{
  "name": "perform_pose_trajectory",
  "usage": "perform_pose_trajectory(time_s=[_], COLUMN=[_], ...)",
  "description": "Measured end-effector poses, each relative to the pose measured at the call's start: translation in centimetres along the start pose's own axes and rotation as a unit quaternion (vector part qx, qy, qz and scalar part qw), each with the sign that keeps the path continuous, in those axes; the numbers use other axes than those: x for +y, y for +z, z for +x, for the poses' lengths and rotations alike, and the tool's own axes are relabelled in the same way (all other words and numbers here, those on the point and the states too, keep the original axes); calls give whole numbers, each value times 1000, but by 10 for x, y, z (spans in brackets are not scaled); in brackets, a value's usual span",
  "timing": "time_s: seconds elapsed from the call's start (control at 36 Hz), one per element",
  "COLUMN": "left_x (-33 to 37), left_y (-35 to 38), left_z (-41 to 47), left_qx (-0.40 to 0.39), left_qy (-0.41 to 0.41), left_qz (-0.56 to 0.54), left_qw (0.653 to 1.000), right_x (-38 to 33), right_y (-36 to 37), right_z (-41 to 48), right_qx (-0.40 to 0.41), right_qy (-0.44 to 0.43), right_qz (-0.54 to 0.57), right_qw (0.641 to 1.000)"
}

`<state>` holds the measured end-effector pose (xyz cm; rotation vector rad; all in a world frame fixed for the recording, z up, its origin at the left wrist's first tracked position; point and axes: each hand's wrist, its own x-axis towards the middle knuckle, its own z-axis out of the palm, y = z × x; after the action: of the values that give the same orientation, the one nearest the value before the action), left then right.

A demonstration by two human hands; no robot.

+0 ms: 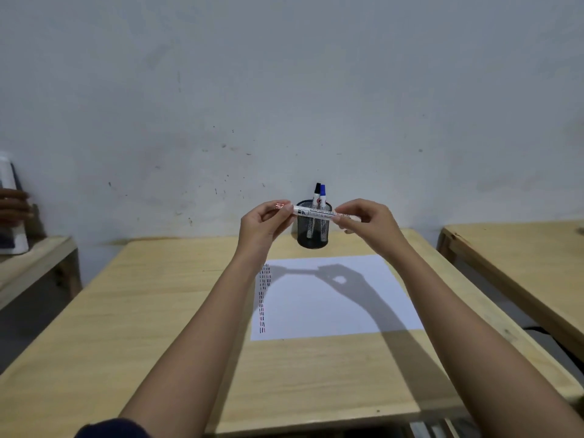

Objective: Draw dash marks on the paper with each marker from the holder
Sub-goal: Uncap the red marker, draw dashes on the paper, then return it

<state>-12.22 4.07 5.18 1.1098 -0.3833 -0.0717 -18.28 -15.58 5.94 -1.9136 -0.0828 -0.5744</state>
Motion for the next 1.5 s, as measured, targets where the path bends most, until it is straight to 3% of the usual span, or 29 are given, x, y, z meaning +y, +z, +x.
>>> perform_pose_trajectory(time_s=[0.11,0.25,0.31,0.39,0.5,0.75,0.86,0.92,1.0,1.11,1.19,1.33,1.5], left_x=[-8,-15,-20,-25,-28,-23,-20,-16,-9,-12,-21,-39,-53], left_y=[-4,-5,-5,-4,-8,-19,-30,-39,-62,-91,-98,-103,-110], left_z=[-5,-9,-9,-8,-8,-10,-7,-5,-4,-8,-11,-14,-10], left_qx=[-6,-24,-33,-33,-35,-35,-32,-28,11,31,66,61,24], left_qy=[-6,11,25,45,51,23,-30,-73,-118,-110,-97,-97,-101], left_qz=[6,69,120,198,274,225,196,150,132,310,431,523,568], left_qw=[1000,997,992,979,960,973,980,986,984,944,895,845,816], right_x=[5,13,15,18,21,9,5,5,10,23,33,53,59], right_y=[10,35,45,53,55,54,59,60,54,55,72,100,110], right_z=[-11,-22,-25,-24,-21,-11,-6,-4,-1,-2,-8,-21,-22], right_qx=[41,101,108,110,116,76,35,31,76,116,115,84,91], right_qy=[58,153,170,181,180,114,82,77,79,100,121,133,166], right_qz=[185,438,495,517,495,397,368,376,445,468,432,301,288], right_qw=[980,880,845,829,842,908,926,923,889,870,886,940,939])
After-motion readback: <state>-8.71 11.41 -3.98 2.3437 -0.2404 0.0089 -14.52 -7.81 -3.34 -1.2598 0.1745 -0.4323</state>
